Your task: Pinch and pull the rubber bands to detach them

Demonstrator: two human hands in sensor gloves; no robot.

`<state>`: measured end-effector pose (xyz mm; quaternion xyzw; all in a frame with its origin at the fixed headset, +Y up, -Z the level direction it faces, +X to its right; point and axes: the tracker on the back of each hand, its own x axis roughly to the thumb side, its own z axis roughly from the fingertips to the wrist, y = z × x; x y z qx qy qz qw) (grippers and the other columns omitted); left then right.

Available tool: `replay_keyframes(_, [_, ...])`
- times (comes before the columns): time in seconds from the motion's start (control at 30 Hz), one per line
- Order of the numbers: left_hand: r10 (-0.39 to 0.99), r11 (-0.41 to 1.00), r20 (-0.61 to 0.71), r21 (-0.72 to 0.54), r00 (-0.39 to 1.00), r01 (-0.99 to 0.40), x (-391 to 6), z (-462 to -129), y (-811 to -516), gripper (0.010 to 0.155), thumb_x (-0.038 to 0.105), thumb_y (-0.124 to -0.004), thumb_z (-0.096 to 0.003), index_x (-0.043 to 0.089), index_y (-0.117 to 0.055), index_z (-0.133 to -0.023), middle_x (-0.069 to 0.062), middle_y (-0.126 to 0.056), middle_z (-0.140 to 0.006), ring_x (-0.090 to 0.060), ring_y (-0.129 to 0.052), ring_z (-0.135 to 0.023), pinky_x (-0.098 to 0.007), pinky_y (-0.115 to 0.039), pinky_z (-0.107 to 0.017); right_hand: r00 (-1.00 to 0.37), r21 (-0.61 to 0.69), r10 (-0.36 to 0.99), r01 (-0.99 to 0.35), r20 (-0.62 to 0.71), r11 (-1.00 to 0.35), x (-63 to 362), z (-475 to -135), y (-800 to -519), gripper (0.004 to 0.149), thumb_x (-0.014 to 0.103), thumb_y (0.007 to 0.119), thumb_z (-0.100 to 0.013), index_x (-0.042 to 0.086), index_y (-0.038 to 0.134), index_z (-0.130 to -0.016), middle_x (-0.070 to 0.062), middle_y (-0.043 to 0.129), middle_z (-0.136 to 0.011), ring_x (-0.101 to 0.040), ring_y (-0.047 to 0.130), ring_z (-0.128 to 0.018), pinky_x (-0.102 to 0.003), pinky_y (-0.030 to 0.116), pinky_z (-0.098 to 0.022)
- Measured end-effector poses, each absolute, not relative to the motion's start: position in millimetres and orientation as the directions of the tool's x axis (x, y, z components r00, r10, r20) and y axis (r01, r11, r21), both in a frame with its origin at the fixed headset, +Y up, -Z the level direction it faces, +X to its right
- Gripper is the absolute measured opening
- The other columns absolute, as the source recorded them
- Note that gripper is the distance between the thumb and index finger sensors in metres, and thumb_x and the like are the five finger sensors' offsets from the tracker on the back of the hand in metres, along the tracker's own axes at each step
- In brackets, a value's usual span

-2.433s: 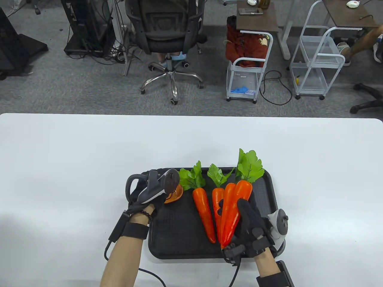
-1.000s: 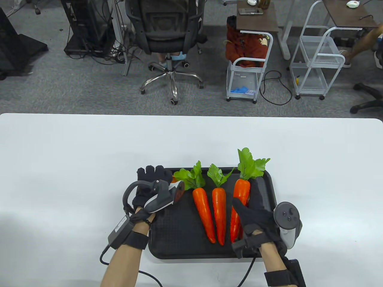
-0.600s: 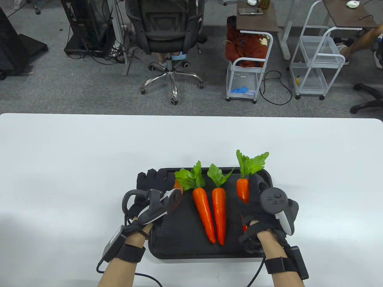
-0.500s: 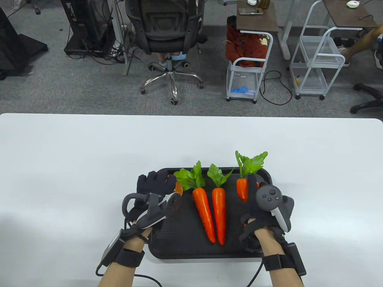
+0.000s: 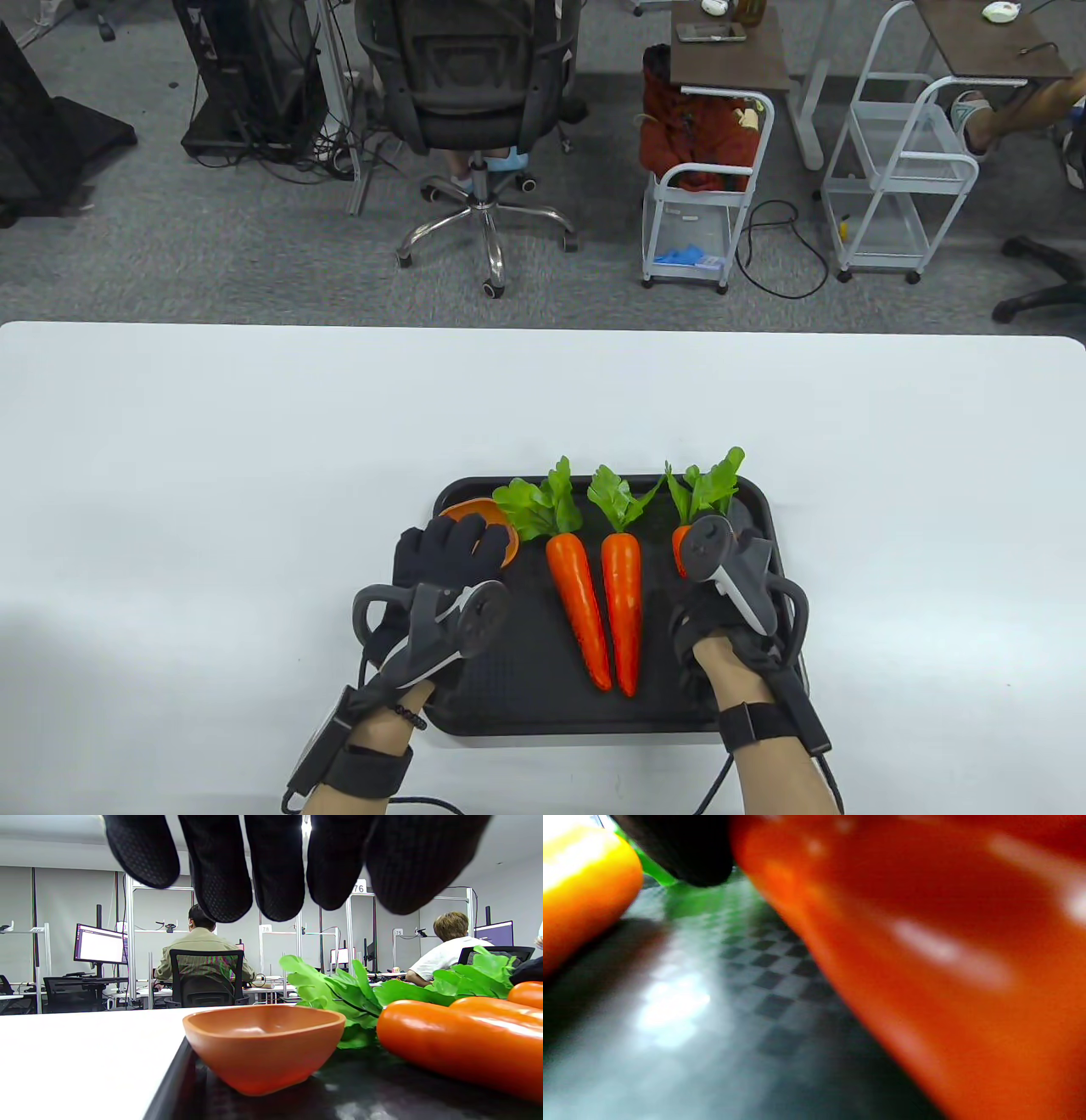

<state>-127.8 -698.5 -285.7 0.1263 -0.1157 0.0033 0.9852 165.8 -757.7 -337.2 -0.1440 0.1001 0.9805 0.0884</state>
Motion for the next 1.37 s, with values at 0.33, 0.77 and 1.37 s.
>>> replay_keyframes(0.33, [0.000, 0.965, 0.242, 0.255, 0.970, -0.063, -127.9, -275.0, -699.4, 0.056, 0.056, -0.076, -0.0460, 0.038, -0.075, -0.099, -0.001, -0.085, -0.110, -0.034, -0.088, -0.097, -0.062, -0.072, -0.070, -0.948, 0.205, 0.076, -0.144, -0.308, -0.968, 162.6, -335.4, -763.4, 0.087, 0.050, 0.079, -0.048, 0.025, 0.019, -0.107, -0.037, 0.016, -0.103, -0.068, 0.060, -0.081, -0.063, 0.068, -0.056])
replay_keyframes(0.77, [0.119, 0.985, 0.274, 0.091, 0.954, -0.149, -111.4, -266.0, -713.4, 0.065, 0.061, -0.071, -0.0474, 0.037, -0.066, -0.107, -0.005, -0.069, -0.123, -0.047, -0.067, -0.111, -0.074, -0.055, -0.073, -0.981, 0.044, 0.195, -0.195, -0.007, -0.980, 161.7, -284.8, -737.0, 0.086, 0.061, 0.070, -0.047, 0.026, 0.023, -0.110, -0.027, 0.010, -0.109, -0.067, 0.011, -0.093, -0.076, 0.039, -0.063])
replay_keyframes(1.37, [0.122, 0.984, 0.279, 0.095, 0.953, -0.153, -102.0, -266.7, -718.8, 0.064, 0.061, -0.069, -0.0481, 0.037, -0.064, -0.108, -0.006, -0.068, -0.123, -0.046, -0.067, -0.111, -0.073, -0.056, -0.074, -0.893, -0.115, 0.358, -0.400, 0.273, -0.909, 153.3, -230.3, -731.9, 0.083, 0.064, 0.068, -0.047, 0.025, 0.032, -0.111, -0.028, 0.020, -0.111, -0.065, 0.018, -0.095, -0.073, 0.035, -0.065])
